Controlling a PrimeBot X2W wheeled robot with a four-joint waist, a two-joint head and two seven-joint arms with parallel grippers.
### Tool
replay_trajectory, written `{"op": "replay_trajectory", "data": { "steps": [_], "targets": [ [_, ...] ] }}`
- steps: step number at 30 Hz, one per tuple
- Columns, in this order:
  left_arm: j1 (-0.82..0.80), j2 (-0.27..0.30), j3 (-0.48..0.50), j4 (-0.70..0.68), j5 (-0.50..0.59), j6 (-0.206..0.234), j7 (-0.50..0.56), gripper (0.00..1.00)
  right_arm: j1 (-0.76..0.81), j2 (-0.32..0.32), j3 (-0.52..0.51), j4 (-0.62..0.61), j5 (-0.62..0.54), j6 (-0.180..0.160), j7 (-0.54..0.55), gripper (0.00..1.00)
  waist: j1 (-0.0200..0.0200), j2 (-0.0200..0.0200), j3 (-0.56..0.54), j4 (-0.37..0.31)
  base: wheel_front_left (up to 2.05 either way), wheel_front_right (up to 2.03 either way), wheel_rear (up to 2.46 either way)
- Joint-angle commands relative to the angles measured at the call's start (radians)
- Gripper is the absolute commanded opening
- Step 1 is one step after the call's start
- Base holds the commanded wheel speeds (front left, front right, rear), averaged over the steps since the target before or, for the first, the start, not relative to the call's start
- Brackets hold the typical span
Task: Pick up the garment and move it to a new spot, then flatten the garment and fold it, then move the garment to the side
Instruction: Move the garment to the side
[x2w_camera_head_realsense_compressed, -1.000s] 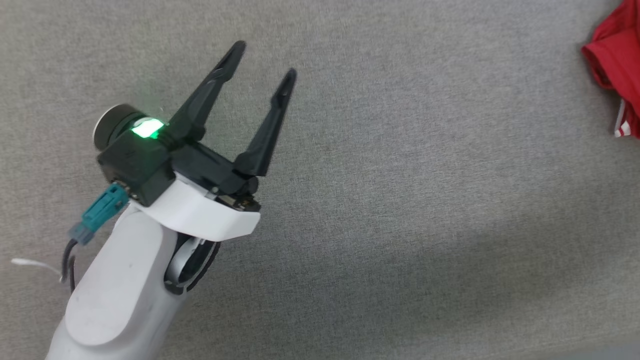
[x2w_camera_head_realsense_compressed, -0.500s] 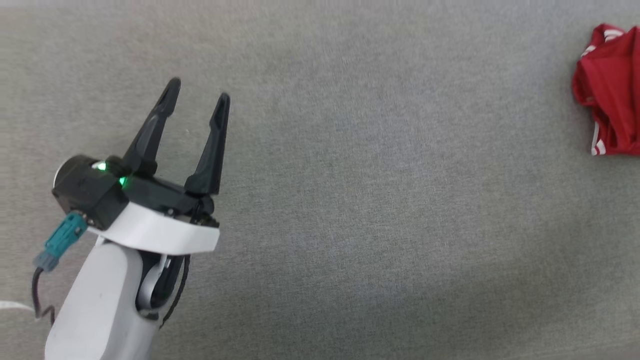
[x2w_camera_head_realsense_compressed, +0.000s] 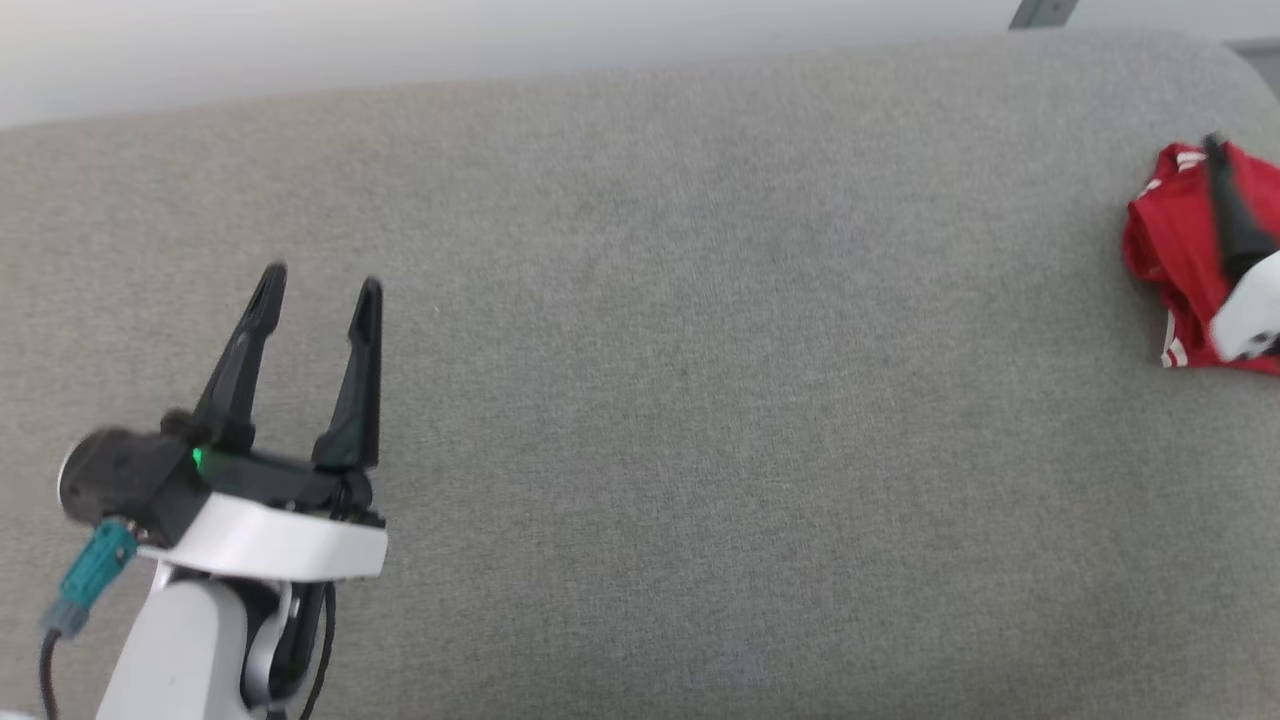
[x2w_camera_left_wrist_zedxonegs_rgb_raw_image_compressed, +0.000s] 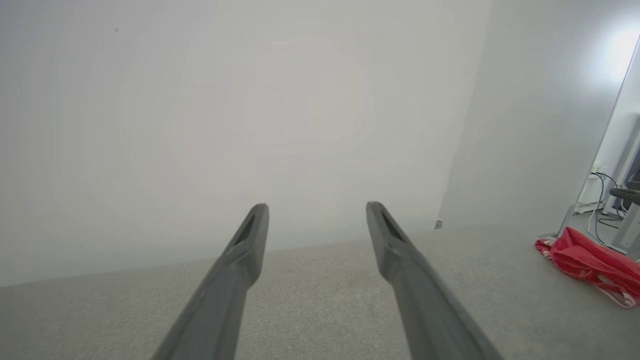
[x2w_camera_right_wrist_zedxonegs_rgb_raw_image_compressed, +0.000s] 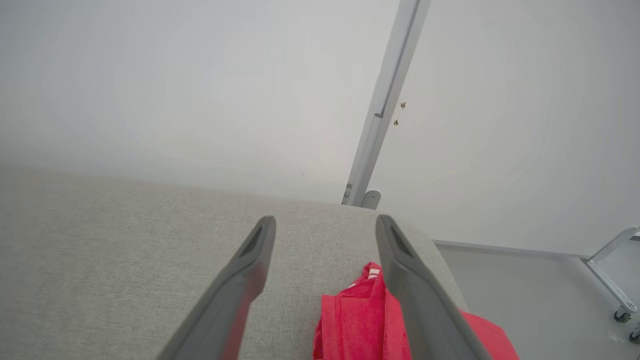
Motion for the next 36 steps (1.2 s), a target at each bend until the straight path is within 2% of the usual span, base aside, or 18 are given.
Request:
{"op": "replay_trajectory", "data": {
  "steps": [1, 13, 23, 36],
  "targets": [
    [0.028, -0.003, 0.016, -0.003, 0.017, -0.001, -0.004, 1.0, 0.032, 0.014, 0.005, -0.028, 0.003, -0.003, -0.017, 1.0, 0.0, 0.0, -0.024, 0.009, 0.0, 0.0, 0.0],
    [0.168, -0.05, 0.14, -0.042, 0.071, -0.001, -0.004, 1.0, 0.253, 0.089, -0.055, -0.251, -0.036, -0.003, -0.055, 1.0, 0.0, 0.0, -0.095, 0.018, 0.0, 0.0, 0.0],
    [0.276, -0.083, 0.206, -0.069, 0.088, -0.001, -0.005, 1.0, 0.503, 0.204, -0.213, -0.453, -0.134, -0.003, -0.055, 1.0, 0.0, 0.0, -0.163, 0.027, 0.0, 0.0, 0.0],
    [0.387, -0.102, 0.246, -0.077, 0.082, -0.001, -0.005, 1.0, 0.727, 0.297, -0.349, -0.592, -0.189, -0.002, -0.056, 1.0, 0.0, 0.0, -0.224, 0.039, 0.0, 0.0, 0.0]
  ]
}}
